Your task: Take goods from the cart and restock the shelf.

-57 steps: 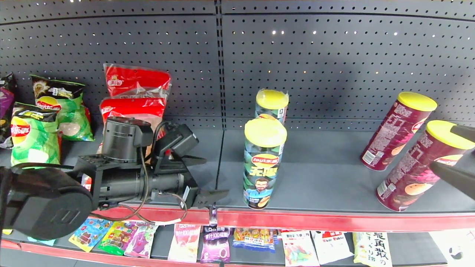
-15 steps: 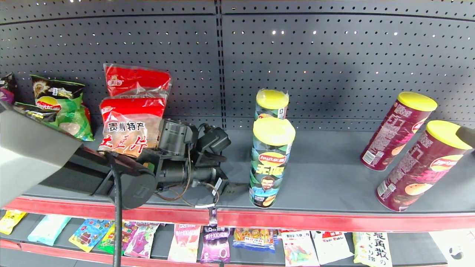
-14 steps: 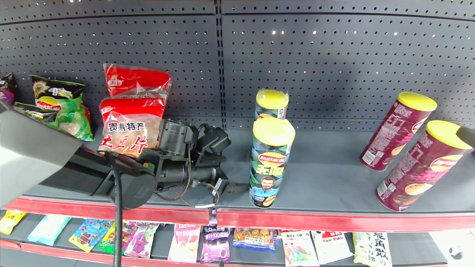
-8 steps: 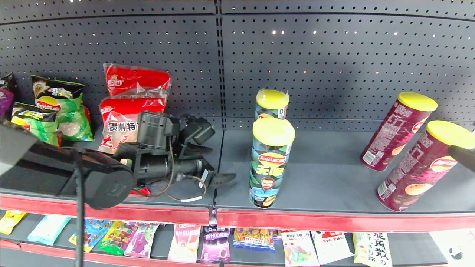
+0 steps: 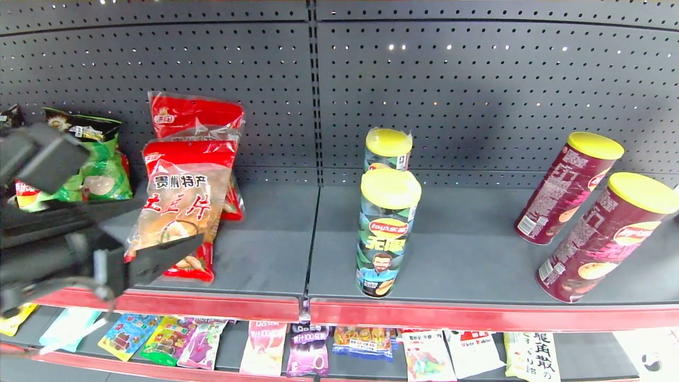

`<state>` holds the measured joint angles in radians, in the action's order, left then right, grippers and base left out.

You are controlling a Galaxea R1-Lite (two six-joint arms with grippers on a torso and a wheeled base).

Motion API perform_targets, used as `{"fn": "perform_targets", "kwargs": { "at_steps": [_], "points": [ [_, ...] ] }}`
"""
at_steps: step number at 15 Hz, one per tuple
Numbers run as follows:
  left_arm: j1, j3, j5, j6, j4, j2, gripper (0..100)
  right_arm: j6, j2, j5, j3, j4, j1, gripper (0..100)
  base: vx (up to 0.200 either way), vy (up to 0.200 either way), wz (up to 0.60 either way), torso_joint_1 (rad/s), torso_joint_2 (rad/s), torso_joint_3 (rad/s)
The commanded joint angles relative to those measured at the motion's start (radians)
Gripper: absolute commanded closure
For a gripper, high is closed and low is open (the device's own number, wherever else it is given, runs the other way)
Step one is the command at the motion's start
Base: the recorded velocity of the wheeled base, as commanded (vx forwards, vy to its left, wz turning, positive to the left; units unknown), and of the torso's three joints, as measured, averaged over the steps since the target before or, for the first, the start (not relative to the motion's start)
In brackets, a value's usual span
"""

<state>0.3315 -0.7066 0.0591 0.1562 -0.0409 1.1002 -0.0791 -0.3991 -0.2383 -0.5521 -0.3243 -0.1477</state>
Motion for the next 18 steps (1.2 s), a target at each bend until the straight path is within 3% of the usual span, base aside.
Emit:
{"fn": "perform_targets", "kwargs": {
  "at_steps": [1,3,4,5,6,8,10,12,13,14,15,16,18],
  "points": [
    [-0.065,0.032,-0.196,-0.081,0.602,-0.689,0,-0.001,0.263,0.066,0.012,-0.191,0.112,0,0.0,0.0,0.0,0.0,0.0,0.0],
    [-0.232,0.041,-0.251,-0.155,0.742,-0.821,0,-0.002,0.342,0.111,0.086,-0.213,0.132,0,0.0,0.0,0.0,0.0,0.0,0.0],
    [-0.33,0.07,-0.248,-0.158,0.78,-0.895,0,-0.01,0.398,0.109,0.133,-0.213,0.143,0,0.0,0.0,0.0,0.0,0.0,0.0],
    [-0.376,0.108,-0.246,-0.158,0.812,-0.965,0,-0.017,0.398,0.123,0.155,-0.207,0.145,0,0.0,0.0,0.0,0.0,0.0,0.0],
    [-0.376,0.153,-0.229,-0.156,0.828,-1.042,0,-0.017,0.398,0.136,0.167,-0.205,0.145,0,0.0,0.0,0.0,0.0,0.0,0.0],
    [-0.339,0.208,-0.171,-0.168,0.74,-1.073,0,-0.019,0.399,0.178,0.244,-0.196,0.145,0,0.0,0.0,0.0,0.0,0.0,0.0],
    [-0.33,0.328,-0.14,-0.156,0.61,-1.1,0,-0.022,0.398,0.215,0.376,-0.009,0.146,0,0.0,0.0,0.0,0.0,0.0,0.0],
    [-0.33,0.444,-0.134,-0.158,0.42,-1.1,0,-0.01,0.399,0.218,0.492,0.241,0.146,0,0.0,0.0,0.0,0.0,0.0,0.0],
    [-0.33,0.541,-0.128,-0.158,0.271,-1.1,0,-0.007,0.399,0.238,0.535,0.347,0.146,0,0.0,0.0,0.0,0.0,0.0,0.0],
    [-0.33,0.661,-0.105,-0.158,0.102,-1.1,0,-0.004,0.399,0.264,0.54,0.361,0.146,0,0.0,0.0,0.0,0.0,0.0,0.0],
    [-0.33,0.707,-0.09,-0.161,0.022,-1.1,0,0.001,0.399,0.274,0.538,0.356,0.146,0,0.0,0.0,0.0,0.0,0.0,0.0],
    [-0.33,0.694,-0.082,-0.175,0.061,-1.1,0,0.016,0.399,0.284,0.538,0.356,0.146,0,0.0,0.0,0.0,0.0,0.0,0.0],
    [-0.331,0.705,-0.091,-0.173,0.041,-1.1,0,0.09,0.399,0.347,0.534,0.343,0.146,0,0.0,0.0,0.0,0.0,0.0,0.0]
  ]
}}
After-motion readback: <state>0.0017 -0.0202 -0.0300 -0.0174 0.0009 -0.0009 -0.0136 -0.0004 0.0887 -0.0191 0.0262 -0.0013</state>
